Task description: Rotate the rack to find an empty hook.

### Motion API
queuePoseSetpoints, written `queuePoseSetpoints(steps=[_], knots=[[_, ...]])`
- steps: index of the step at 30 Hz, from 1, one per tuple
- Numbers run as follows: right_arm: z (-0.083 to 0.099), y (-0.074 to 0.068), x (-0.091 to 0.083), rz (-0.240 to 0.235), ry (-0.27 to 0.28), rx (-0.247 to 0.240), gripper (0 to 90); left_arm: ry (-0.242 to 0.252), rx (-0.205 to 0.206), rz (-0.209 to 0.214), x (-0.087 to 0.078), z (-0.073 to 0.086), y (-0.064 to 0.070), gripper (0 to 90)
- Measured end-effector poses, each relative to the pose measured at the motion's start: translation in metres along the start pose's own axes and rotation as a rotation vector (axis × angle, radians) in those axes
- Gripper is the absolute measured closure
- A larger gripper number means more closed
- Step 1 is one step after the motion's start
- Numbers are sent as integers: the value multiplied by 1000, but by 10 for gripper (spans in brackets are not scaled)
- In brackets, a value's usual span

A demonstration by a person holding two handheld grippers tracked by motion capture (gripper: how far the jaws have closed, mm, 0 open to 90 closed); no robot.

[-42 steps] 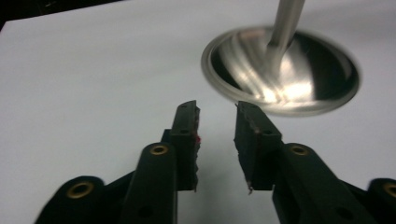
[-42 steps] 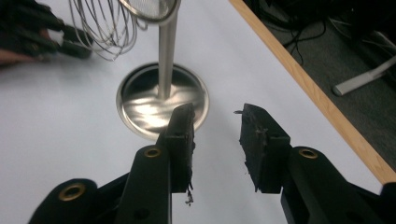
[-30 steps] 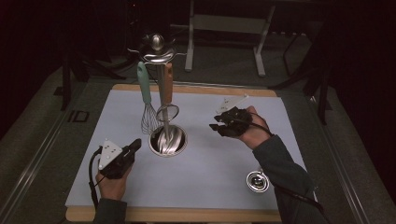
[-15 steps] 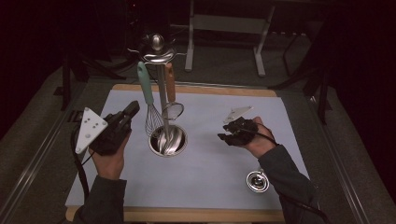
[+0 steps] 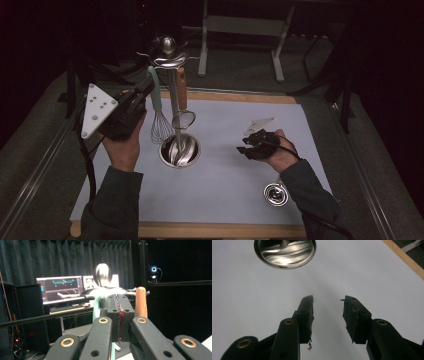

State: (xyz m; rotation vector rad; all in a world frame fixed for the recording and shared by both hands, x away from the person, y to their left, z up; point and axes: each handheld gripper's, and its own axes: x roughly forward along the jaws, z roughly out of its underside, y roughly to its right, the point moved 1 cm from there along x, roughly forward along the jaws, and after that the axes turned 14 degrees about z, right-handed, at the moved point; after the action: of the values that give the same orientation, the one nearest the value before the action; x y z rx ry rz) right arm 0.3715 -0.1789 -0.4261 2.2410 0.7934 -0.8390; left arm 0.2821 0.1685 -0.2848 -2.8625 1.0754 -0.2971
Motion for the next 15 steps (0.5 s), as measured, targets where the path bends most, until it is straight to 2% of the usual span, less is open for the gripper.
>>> queuePoseSetpoints(steps=[6,15], knots=[[5,0,3,-11,-5,20,592,6,1,-7,3,-3,-3,897],[8,2,2,-25,6,40,592,-11,18,-9,2,-5,-7,897]])
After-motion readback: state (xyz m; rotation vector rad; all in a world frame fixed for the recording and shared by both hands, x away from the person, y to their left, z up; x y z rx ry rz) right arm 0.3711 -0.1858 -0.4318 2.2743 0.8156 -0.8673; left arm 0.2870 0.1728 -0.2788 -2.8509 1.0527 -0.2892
